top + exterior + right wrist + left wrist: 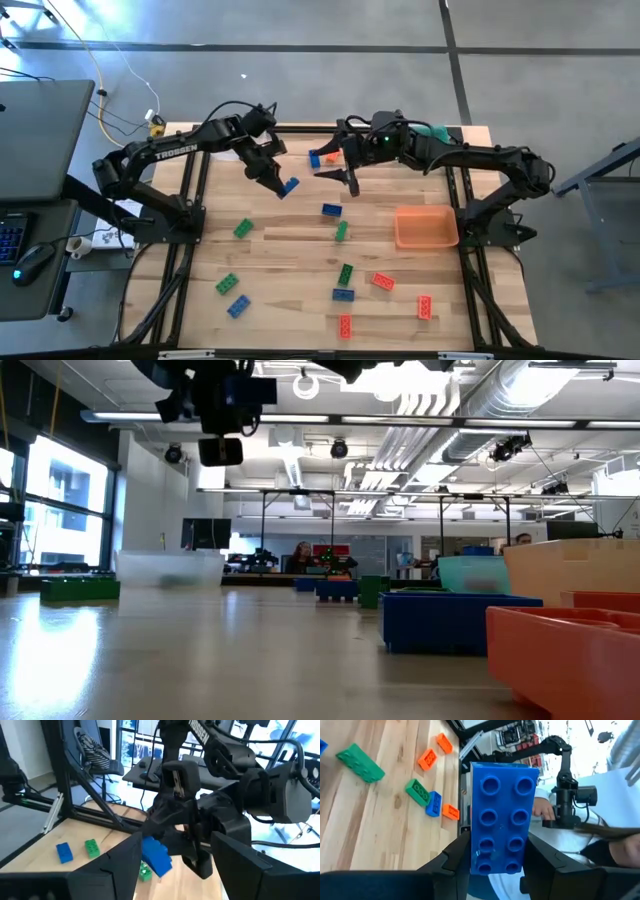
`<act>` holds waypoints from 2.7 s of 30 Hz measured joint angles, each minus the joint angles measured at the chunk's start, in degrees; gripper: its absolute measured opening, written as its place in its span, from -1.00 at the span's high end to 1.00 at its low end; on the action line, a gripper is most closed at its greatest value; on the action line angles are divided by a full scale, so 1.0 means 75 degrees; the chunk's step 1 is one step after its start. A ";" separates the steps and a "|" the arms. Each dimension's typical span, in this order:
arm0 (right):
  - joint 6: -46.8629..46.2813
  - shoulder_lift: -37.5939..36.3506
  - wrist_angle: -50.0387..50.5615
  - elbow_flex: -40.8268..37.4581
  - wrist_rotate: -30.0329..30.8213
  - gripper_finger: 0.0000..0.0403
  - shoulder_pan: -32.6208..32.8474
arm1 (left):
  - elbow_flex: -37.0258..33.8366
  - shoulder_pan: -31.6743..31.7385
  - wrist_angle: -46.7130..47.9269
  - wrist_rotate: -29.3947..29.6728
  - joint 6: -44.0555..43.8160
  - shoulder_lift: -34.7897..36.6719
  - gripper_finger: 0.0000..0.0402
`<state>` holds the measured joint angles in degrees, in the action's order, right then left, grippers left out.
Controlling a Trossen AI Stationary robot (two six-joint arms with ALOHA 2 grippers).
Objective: Sort & place blocks by color
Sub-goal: Put the blue game piece into the orange bin
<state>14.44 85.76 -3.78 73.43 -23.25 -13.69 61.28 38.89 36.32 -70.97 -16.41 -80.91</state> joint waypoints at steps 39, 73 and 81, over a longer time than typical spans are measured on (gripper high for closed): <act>0.0343 0.0794 -0.0123 -0.0029 -0.1290 -0.11 0.1241 | 0.0000 -0.2212 -0.3192 0.0206 -0.3352 0.0001 0.42; 0.0352 0.0816 -0.0557 -0.0015 -0.1250 0.66 0.1197 | 0.0000 -0.2322 -0.4288 0.0819 -0.3808 0.0001 0.28; 0.0242 0.0825 -0.0215 -0.0015 -0.1142 0.66 0.1016 | 0.0000 -0.2309 -0.4331 0.1570 -0.3230 0.0001 0.03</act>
<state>16.25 91.94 -5.40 73.32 -31.81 -6.07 61.28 21.57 3.84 -59.20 -40.63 -80.90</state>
